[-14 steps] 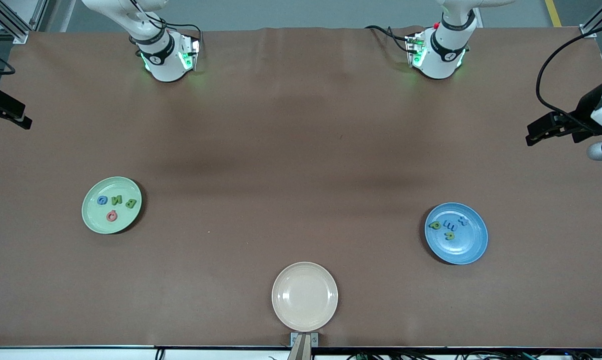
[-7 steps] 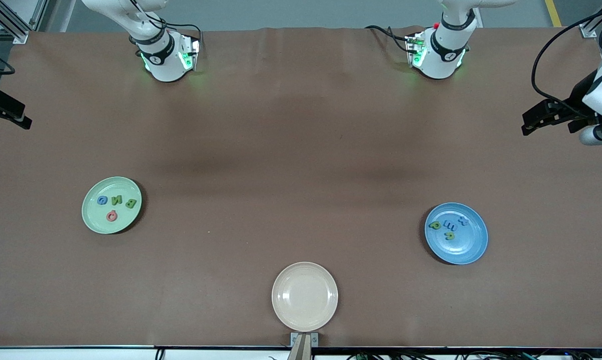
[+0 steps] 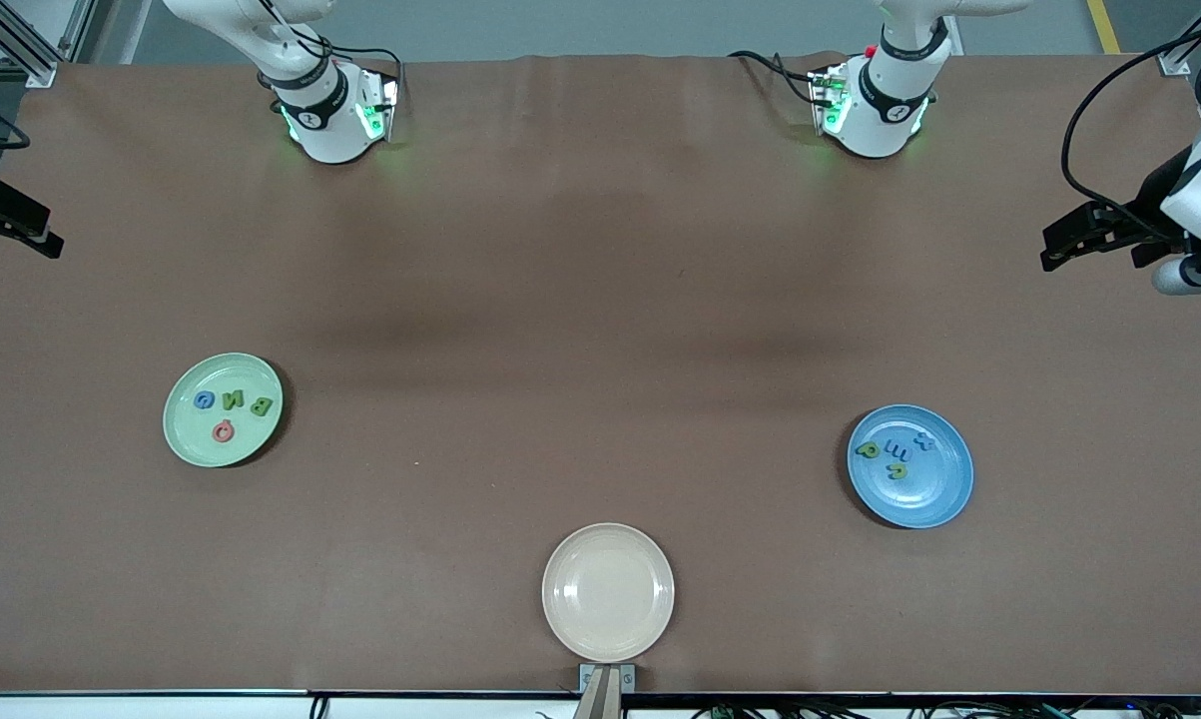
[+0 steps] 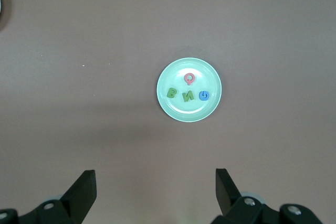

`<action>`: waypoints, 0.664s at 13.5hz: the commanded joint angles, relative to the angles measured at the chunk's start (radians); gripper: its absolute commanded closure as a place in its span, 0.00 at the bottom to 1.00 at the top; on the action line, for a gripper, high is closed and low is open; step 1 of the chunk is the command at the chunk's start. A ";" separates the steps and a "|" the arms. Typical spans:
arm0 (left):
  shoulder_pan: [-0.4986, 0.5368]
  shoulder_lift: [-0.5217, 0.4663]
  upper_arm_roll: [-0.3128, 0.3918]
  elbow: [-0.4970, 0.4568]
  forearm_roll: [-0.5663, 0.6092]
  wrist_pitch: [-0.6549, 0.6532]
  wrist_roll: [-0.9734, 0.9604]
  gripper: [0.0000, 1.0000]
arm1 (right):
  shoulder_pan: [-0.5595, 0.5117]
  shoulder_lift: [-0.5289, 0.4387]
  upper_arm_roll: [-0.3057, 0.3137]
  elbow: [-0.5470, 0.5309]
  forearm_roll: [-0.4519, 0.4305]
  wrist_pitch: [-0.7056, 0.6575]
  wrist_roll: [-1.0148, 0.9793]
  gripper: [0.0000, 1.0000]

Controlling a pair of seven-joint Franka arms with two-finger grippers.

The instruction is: Sort upper and lower case letters into plates

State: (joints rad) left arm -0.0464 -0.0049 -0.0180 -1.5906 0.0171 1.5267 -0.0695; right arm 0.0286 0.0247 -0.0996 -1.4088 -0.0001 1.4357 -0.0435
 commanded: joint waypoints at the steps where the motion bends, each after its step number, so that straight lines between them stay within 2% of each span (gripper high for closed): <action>1: 0.016 -0.066 -0.014 -0.060 -0.019 0.007 0.007 0.00 | -0.009 0.009 0.006 0.021 0.008 -0.015 0.011 0.00; 3: 0.046 -0.082 -0.058 -0.081 -0.019 0.009 0.002 0.00 | -0.009 0.008 0.005 0.021 0.008 -0.015 0.010 0.00; 5: 0.135 -0.112 -0.143 -0.112 -0.017 0.016 0.002 0.00 | -0.009 0.009 0.006 0.021 0.005 -0.015 0.010 0.00; 9: 0.132 -0.106 -0.145 -0.100 -0.011 0.013 0.002 0.00 | -0.009 0.009 0.006 0.021 0.009 -0.015 0.010 0.00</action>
State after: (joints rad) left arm 0.0724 -0.0878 -0.1526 -1.6682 0.0167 1.5274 -0.0713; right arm 0.0286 0.0248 -0.0996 -1.4084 -0.0001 1.4351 -0.0435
